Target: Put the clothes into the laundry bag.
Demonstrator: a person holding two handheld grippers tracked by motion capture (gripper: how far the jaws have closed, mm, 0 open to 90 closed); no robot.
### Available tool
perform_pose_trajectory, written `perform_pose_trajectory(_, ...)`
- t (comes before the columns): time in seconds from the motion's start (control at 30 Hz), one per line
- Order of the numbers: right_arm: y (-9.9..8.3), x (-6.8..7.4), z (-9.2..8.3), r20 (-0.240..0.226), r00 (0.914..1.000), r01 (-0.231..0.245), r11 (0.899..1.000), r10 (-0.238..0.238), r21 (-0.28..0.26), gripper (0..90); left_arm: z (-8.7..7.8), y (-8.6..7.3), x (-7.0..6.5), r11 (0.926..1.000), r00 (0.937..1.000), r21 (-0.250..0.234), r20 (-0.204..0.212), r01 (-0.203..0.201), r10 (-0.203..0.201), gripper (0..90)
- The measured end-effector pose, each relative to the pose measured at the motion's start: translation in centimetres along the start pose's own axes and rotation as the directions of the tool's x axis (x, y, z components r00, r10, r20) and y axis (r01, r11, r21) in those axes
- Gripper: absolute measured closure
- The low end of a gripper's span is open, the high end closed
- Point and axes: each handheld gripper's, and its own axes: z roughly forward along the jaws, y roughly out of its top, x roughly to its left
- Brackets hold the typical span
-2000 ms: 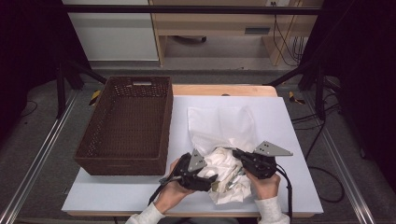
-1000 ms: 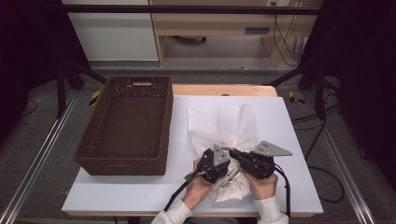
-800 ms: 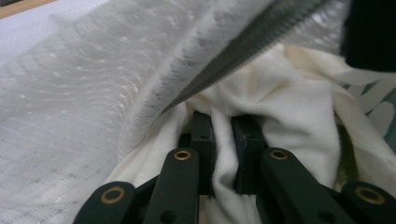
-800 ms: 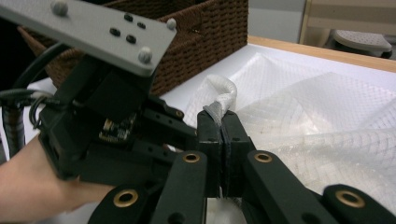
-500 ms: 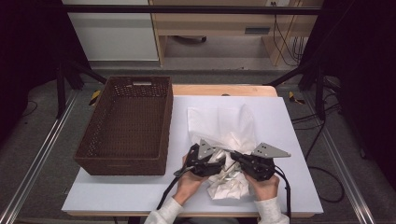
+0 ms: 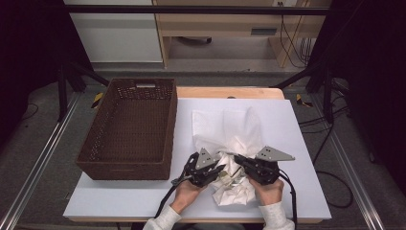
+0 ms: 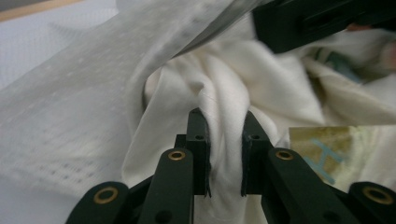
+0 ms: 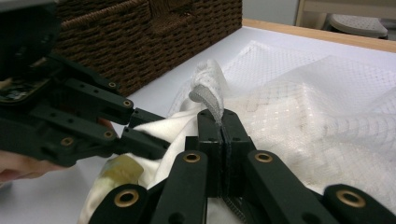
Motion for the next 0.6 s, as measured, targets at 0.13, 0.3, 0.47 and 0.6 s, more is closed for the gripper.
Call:
perform_pose_trajectory(0.13, 0.0, -0.1, 0.0, -0.005, 1.0, -0.002, 1.0, 0.002, -0.009, 89.2, 1.0, 1.1, -0.4, 1.0, 0.9999, 0.007, 0.009, -0.005, 0.004, 77.5)
perform_pose_trajectory(0.3, 0.0, -0.1, 0.0, -0.017, 0.9999, -0.003, 1.0, 0.003, -0.015, 89.2, 3.2, 1.6, -0.2, 0.9985, 0.9997, 0.055, -0.025, 0.002, 0.0, 78.6)
perform_pose_trajectory(0.47, 0.6, 0.2, -0.9, -0.029, 0.9994, 0.019, 0.999, -0.02, -0.034, 89.2, 5.7, 1.8, 1.0, 0.9941, 0.9942, 0.102, -0.104, 0.038, -0.027, 79.4)
perform_pose_trajectory(0.6, 0.4, 0.0, -1.3, -0.001, 0.9998, 0.02, 1.0, -0.02, -0.012, 89.2, 5.8, 1.6, 1.0, 0.9966, 0.9916, 0.072, -0.126, 0.038, -0.029, 77.6)
